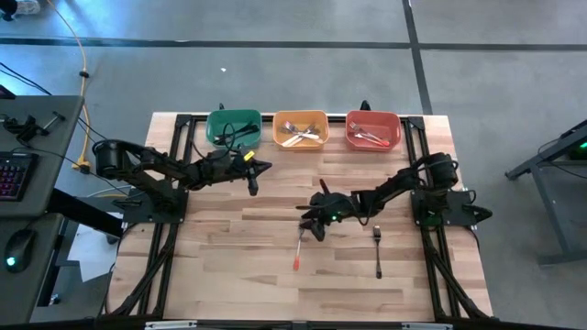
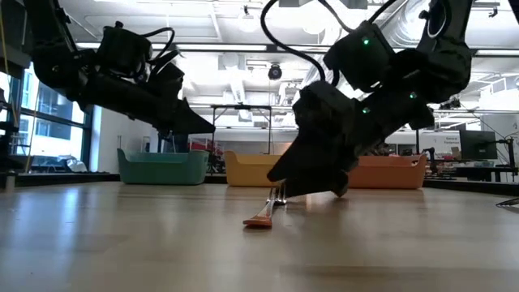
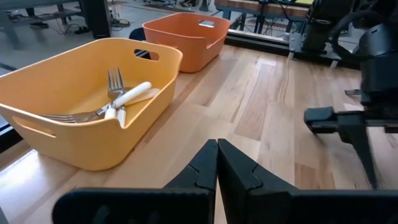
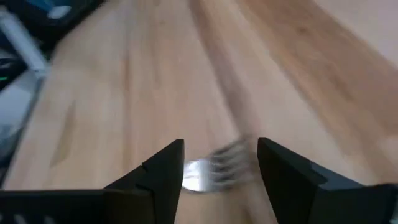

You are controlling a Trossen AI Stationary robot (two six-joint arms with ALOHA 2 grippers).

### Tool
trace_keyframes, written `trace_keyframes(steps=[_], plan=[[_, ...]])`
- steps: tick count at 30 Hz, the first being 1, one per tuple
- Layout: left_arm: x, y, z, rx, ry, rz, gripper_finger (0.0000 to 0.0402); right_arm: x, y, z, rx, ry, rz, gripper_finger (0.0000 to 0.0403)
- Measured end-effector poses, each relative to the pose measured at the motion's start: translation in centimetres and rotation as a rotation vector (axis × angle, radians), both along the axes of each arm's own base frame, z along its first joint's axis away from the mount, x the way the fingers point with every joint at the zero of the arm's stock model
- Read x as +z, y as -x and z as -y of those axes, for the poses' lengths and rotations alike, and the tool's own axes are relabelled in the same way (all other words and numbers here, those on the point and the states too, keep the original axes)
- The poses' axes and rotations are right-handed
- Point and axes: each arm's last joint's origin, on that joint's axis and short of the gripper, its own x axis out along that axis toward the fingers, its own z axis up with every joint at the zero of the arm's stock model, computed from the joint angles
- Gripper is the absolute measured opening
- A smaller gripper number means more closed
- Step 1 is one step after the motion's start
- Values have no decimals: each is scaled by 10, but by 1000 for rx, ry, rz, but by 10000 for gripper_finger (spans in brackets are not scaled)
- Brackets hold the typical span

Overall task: Sort silverware by color (type)
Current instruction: Put the orange fork into the orange bin

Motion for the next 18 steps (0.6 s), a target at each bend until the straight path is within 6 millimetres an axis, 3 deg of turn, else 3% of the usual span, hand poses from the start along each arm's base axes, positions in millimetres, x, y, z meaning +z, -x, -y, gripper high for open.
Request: trace_keyframes(steps=[12, 18], plan=[[0, 0, 0, 0, 0, -1, 0, -6, 0, -2, 36, 35, -6, 83], [0, 0, 0, 0, 1, -1, 0, -9, 2, -1, 24, 18, -51, 75]])
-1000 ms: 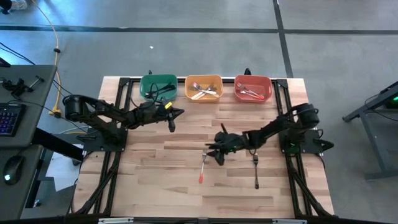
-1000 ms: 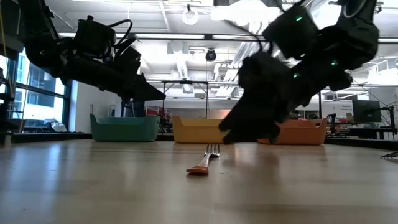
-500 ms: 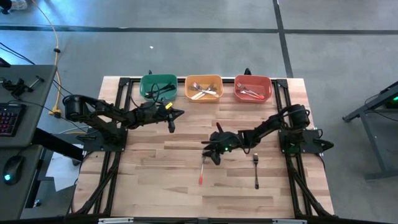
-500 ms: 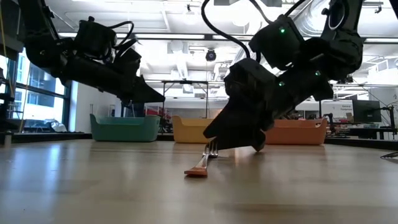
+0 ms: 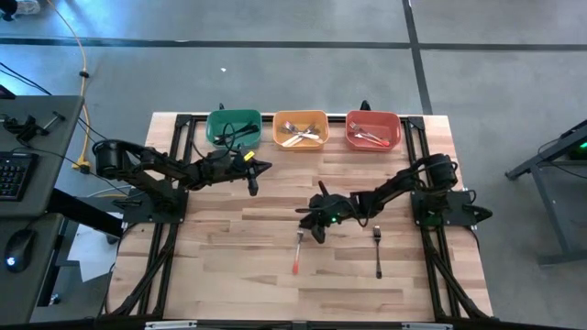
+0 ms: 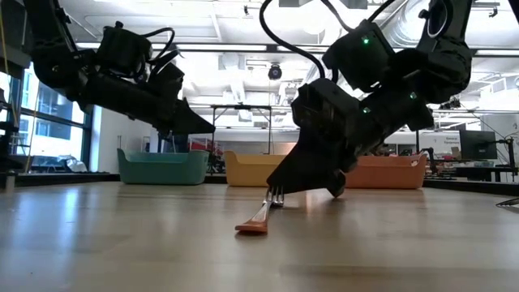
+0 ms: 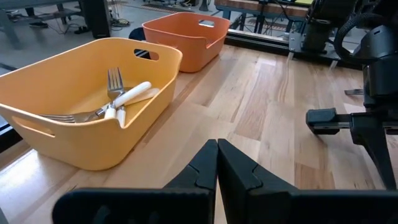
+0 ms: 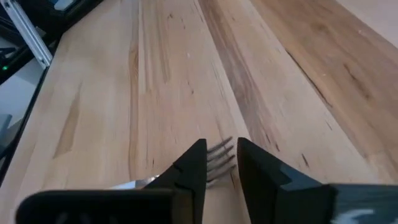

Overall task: Sort silverware by color (type)
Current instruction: Put the orange fork into the orange bin

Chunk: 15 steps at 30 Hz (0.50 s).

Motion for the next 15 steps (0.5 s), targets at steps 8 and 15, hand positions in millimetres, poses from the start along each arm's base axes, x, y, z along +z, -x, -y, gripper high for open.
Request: trace_keyframes(steps=[8, 15], plan=[[0, 0, 0, 0, 0, 0, 0, -2, 2, 0, -16, -78, -48, 127], [0, 0, 0, 0, 0, 0, 0, -3, 3, -1, -24, -106, -73, 131]])
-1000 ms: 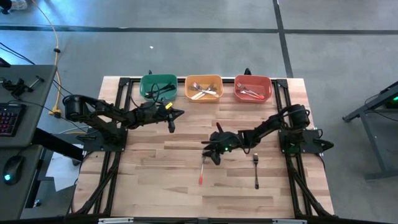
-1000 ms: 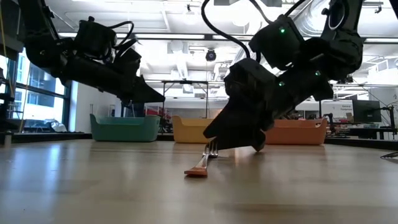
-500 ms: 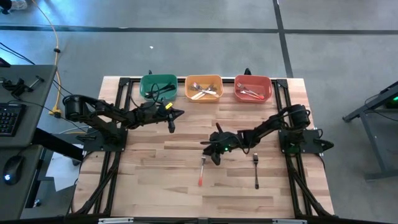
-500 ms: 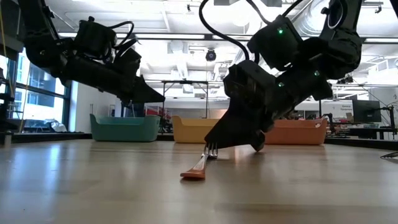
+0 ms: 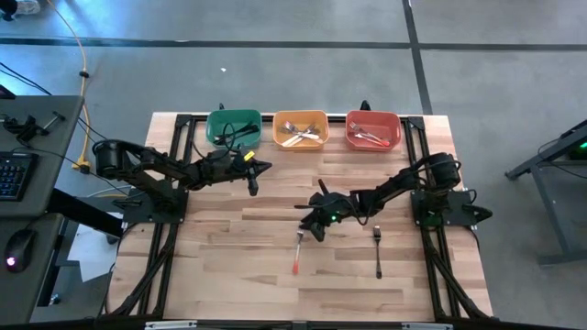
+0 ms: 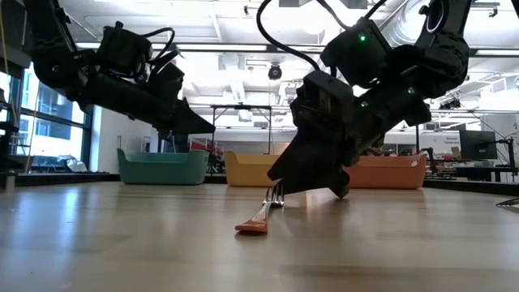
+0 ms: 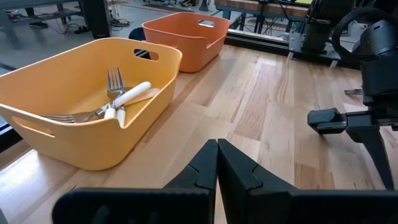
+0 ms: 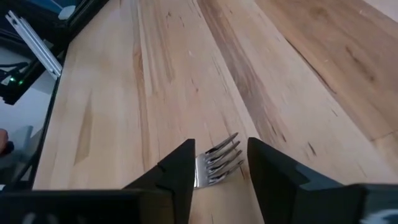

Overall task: Sort silverware by color (type)
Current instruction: Put the orange fork into the orange bin

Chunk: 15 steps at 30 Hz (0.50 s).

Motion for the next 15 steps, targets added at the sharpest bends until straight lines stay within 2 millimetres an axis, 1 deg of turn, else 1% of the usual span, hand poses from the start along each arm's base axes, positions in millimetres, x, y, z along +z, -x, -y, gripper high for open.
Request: trace_keyframes(steps=[8, 11, 15], plan=[[0, 0, 0, 0, 0, -1, 0, 0, -3, -3, 49, 35, -28, 107], [0, 0, 0, 0, 0, 0, 0, 2, -8, -5, 77, 63, -81, 88], [0, 0, 0, 0, 0, -1, 0, 5, -14, -4, 92, 88, -124, 53]])
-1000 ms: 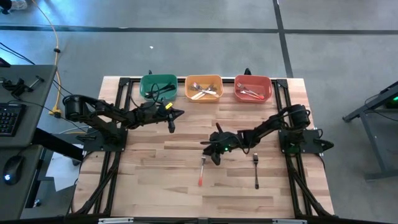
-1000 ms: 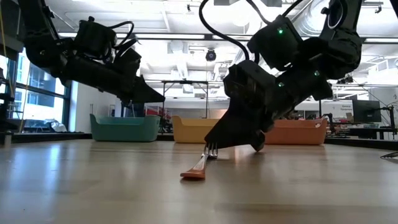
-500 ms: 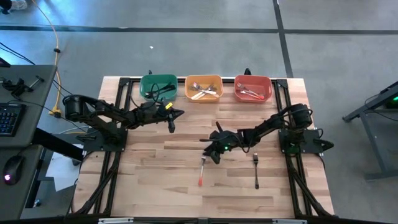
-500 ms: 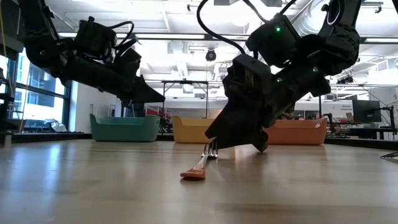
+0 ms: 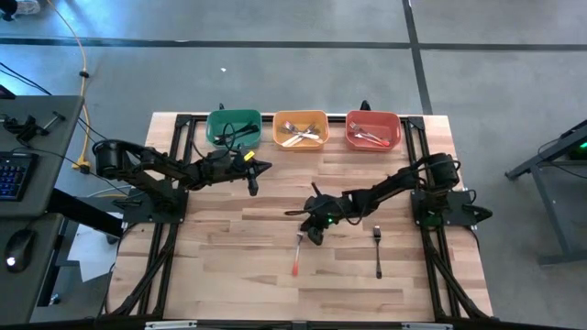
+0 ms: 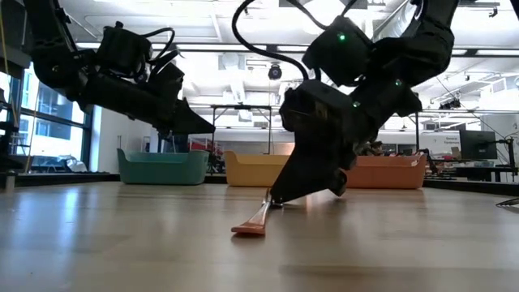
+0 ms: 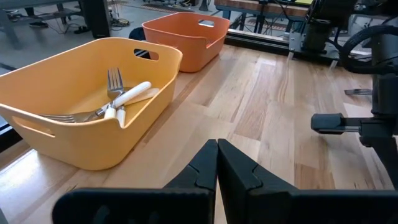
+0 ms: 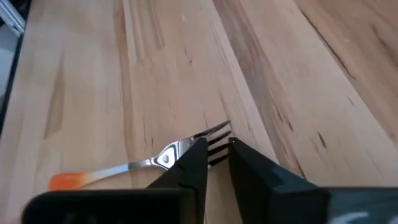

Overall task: Sort silverware by color (type)
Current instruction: Put the orange fork into the orange bin

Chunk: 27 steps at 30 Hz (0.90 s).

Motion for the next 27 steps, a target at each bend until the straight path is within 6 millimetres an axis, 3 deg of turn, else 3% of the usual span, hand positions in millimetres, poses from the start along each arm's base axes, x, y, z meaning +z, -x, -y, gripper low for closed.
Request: trace_keyframes(steps=[5, 9, 14, 20, 27], plan=[[0, 0, 0, 0, 0, -1, 0, 1, -2, 4, 16, 11, 25, 7], [0, 0, 0, -4, -14, -5, 1, 3, -4, 11, 10, -8, 44, 9], [0, 0, 0, -4, -15, -5, 0, 20, -2, 25, -41, 8, 70, 3], [0, 0, 1, -4, -5, -2, 0, 68, 10, 54, -167, 78, 112, 1], [0, 0, 1, -5, -1, 0, 0, 137, 60, 95, -402, 237, 103, 1]])
